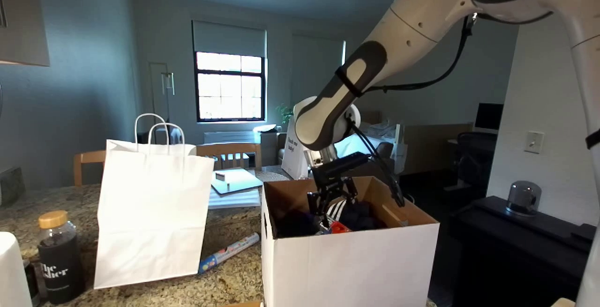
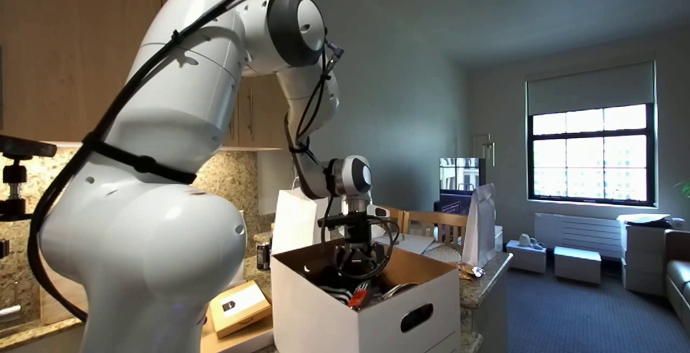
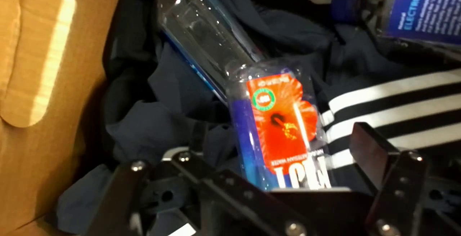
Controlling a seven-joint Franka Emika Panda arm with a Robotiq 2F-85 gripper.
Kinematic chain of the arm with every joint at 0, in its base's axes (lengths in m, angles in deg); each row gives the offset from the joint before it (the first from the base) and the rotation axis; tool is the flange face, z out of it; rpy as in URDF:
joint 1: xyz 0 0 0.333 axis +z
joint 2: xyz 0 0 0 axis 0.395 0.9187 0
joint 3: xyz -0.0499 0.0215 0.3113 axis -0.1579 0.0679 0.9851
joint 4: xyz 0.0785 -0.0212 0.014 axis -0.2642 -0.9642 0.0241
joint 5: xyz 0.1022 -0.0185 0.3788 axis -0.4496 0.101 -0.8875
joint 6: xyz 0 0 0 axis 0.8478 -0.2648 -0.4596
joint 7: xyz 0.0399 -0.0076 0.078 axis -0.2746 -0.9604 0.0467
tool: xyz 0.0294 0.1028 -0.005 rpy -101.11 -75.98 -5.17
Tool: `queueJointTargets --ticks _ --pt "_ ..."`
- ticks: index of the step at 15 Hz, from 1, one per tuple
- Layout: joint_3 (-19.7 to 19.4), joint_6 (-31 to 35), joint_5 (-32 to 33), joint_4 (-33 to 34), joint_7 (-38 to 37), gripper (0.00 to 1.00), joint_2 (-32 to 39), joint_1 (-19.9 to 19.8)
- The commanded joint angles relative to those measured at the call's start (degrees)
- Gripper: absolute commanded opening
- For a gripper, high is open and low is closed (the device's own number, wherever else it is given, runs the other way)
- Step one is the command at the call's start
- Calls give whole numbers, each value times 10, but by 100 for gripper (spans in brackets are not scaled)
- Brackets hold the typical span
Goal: Remove three bottles from the box
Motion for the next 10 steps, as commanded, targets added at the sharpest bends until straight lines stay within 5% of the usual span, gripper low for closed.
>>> queueJointTargets --ticks 1,10 --pt "-10 -15 63 25 -19 100 46 29" --pt "-30 134 77 27 -76 100 89 53"
